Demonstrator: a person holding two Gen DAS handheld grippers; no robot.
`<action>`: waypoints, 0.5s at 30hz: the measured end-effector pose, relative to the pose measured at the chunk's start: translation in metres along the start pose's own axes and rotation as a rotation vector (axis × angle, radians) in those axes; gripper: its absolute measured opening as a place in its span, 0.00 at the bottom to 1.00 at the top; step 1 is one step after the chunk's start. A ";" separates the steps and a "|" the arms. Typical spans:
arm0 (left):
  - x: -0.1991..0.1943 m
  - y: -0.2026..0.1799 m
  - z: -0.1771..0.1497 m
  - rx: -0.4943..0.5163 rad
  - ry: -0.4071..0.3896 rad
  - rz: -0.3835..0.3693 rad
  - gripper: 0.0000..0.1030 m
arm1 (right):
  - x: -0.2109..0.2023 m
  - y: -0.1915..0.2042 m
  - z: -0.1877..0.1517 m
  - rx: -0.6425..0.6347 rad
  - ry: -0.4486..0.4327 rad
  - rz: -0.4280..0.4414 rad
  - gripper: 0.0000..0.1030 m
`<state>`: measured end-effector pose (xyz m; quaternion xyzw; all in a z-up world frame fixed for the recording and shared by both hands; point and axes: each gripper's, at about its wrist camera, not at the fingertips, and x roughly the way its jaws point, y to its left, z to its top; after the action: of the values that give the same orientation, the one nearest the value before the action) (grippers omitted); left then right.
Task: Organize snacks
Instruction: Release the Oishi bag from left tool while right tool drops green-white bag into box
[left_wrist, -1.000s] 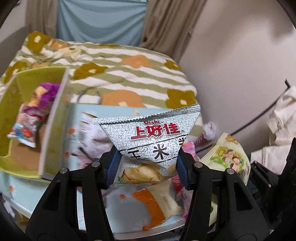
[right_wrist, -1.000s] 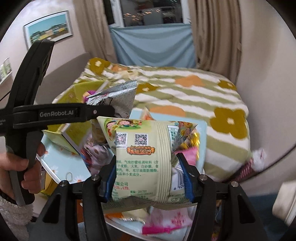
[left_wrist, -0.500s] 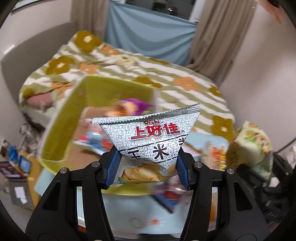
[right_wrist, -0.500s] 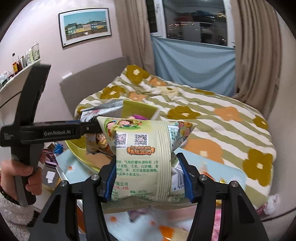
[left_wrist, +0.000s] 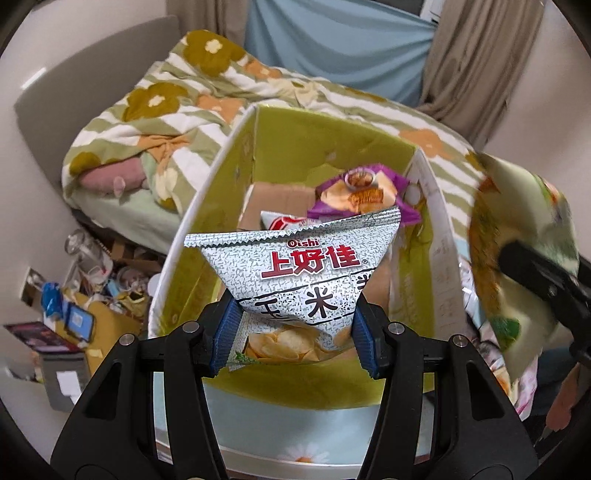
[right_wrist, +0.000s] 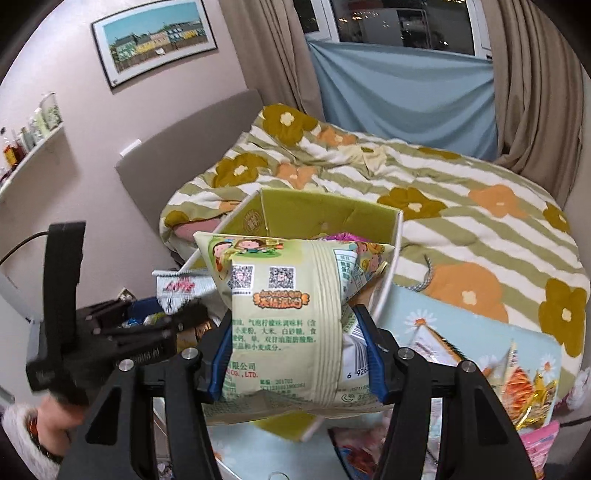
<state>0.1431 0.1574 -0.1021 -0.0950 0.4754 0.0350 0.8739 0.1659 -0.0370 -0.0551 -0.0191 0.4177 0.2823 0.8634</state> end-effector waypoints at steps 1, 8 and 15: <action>0.004 -0.001 0.000 0.012 0.005 0.000 0.52 | 0.006 0.001 0.000 0.003 0.009 -0.013 0.53; 0.033 -0.004 0.003 0.095 0.054 -0.037 0.59 | 0.032 0.005 0.001 0.033 0.044 -0.080 0.53; 0.031 -0.002 -0.001 0.108 0.030 -0.051 1.00 | 0.041 0.003 0.004 0.057 0.053 -0.115 0.53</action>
<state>0.1601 0.1549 -0.1285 -0.0603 0.4872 -0.0142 0.8711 0.1871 -0.0138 -0.0814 -0.0256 0.4465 0.2197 0.8670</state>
